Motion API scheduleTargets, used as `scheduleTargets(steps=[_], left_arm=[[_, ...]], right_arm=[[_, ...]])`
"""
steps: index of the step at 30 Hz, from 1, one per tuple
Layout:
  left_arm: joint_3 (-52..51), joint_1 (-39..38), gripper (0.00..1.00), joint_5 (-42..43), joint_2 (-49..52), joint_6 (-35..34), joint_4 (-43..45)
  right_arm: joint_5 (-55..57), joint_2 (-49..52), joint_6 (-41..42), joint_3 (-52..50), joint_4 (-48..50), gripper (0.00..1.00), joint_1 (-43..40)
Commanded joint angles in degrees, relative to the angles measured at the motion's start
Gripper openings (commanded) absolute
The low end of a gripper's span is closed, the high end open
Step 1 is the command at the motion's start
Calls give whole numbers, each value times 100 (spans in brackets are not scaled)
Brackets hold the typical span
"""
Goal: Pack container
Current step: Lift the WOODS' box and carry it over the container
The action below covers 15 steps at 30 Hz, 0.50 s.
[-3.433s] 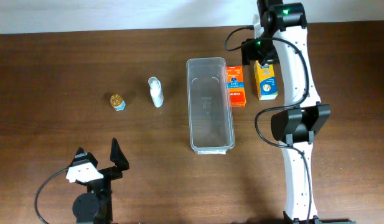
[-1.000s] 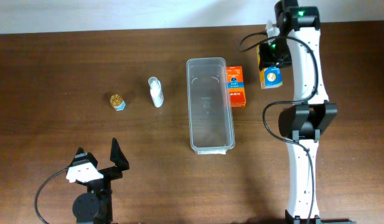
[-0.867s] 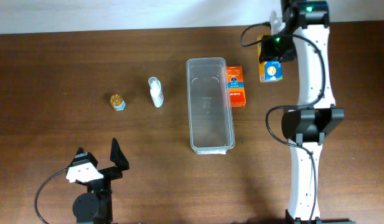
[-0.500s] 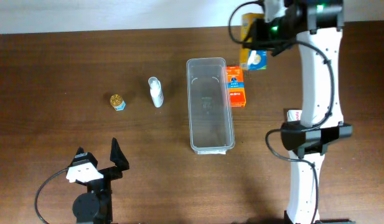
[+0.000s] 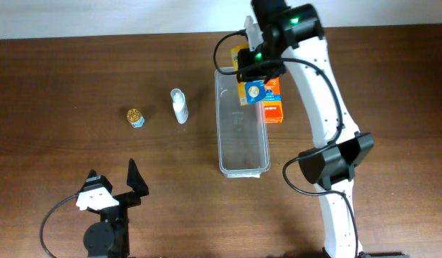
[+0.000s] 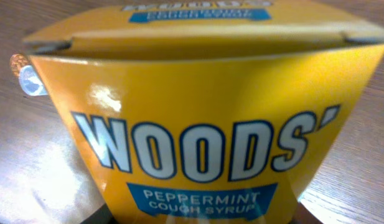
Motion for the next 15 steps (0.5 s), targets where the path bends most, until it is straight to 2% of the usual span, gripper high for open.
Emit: scheduleTargets(steps=[1,8,15], left_arm=[[-33,9,99,61,-37,-52,-2],[-33,9,99,63,-37,-52,-2],[-33,9,99,63,-37,-52,-2]], right_arm=[[149,-11,179,-444,284,42,118],[144,17,459,-1432,848,42,131],[144,17,608,-1954,966,43,208]])
